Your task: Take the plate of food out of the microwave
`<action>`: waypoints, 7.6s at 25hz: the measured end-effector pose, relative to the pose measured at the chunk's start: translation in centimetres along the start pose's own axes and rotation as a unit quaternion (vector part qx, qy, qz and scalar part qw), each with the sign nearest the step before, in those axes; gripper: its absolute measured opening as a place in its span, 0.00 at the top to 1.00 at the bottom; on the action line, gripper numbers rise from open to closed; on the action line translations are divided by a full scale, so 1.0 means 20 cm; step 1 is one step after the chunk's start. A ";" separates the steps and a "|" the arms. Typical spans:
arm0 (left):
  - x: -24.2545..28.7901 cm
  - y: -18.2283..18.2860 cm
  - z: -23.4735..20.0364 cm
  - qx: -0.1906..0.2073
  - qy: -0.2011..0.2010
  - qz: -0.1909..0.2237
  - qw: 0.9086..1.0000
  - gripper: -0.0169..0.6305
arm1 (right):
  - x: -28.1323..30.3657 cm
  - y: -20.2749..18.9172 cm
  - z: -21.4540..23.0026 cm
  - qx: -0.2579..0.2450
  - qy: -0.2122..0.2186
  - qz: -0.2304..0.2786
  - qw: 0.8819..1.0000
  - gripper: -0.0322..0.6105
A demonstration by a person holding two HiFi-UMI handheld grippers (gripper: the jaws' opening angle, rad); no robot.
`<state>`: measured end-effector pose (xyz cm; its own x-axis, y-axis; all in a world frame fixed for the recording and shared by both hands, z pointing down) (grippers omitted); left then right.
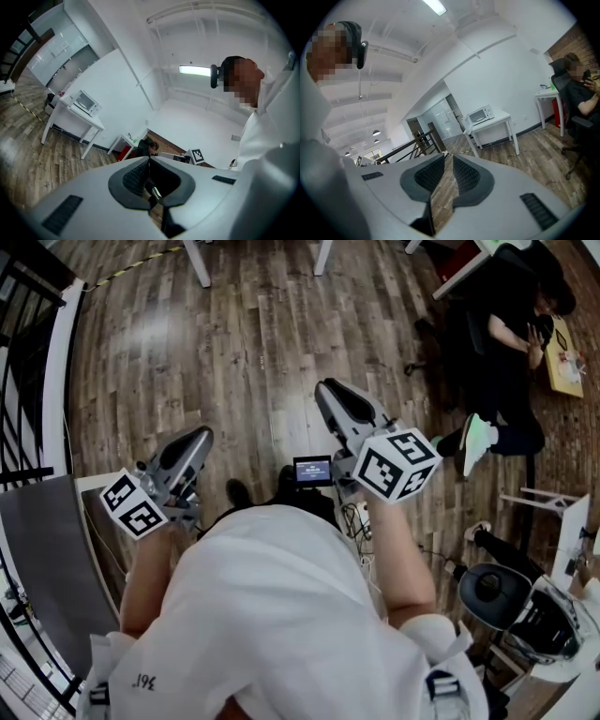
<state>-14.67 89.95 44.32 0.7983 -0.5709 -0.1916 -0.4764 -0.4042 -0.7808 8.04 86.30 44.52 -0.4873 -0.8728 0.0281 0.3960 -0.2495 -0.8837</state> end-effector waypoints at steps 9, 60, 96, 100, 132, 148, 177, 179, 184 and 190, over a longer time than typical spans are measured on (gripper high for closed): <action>0.26 -0.12 0.04 -0.004 -0.002 -0.005 1.000 0.96 | -0.10 0.07 0.26 0.005 -0.013 -0.002 1.000 0.86; 1.75 0.71 -1.71 -0.043 -0.028 -0.082 0.995 0.96 | 1.93 0.57 1.35 0.014 -0.063 -0.013 0.998 0.86; 3.16 1.36 -2.94 0.053 0.037 -0.042 0.997 0.96 | 3.35 1.11 2.22 -0.002 -0.062 -0.041 0.997 0.86; 3.22 1.47 -3.13 0.051 0.035 -0.056 0.996 0.96 | 3.58 1.14 2.23 -0.001 -0.077 -0.039 0.996 0.86; 3.59 1.67 -3.57 0.066 0.188 0.004 0.980 0.96 | 4.27 1.37 2.67 -0.025 0.025 -0.109 0.993 0.86; 3.50 1.73 -3.73 0.049 0.196 -0.011 0.979 0.96 | 4.51 1.27 2.56 -0.038 0.033 -0.137 0.989 0.86; 3.74 1.87 -4.38 0.064 0.279 -0.004 0.958 0.96 | 5.32 1.14 2.71 -0.090 0.050 -0.173 0.980 0.86; 3.75 1.88 -4.44 0.059 0.285 -0.006 0.957 0.96 | 5.38 1.11 2.72 -0.089 0.045 -0.178 0.979 0.86; 3.76 1.89 -4.55 0.049 0.296 -0.007 0.954 0.96 | 5.51 1.02 2.75 -0.078 0.026 -0.191 0.978 0.86; 3.74 1.89 -4.69 0.035 0.321 -0.013 0.946 0.96 | 5.65 0.91 2.76 -0.094 0.007 -0.199 0.976 0.86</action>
<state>-7.46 -35.07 56.17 0.4103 -0.8873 0.2106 -0.4159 -0.3876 -0.8226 3.29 -40.02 57.36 -0.5847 -0.7165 0.3805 0.0243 -0.4843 -0.8746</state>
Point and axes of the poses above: the fingertips, and each gripper's own axes: x forward along the fingers, z to its right, y out of its top, the point moved 3 cm from there along -x, backward along the fingers, and after that the axes turned 13 degrees about z, right-handed, at the moved point
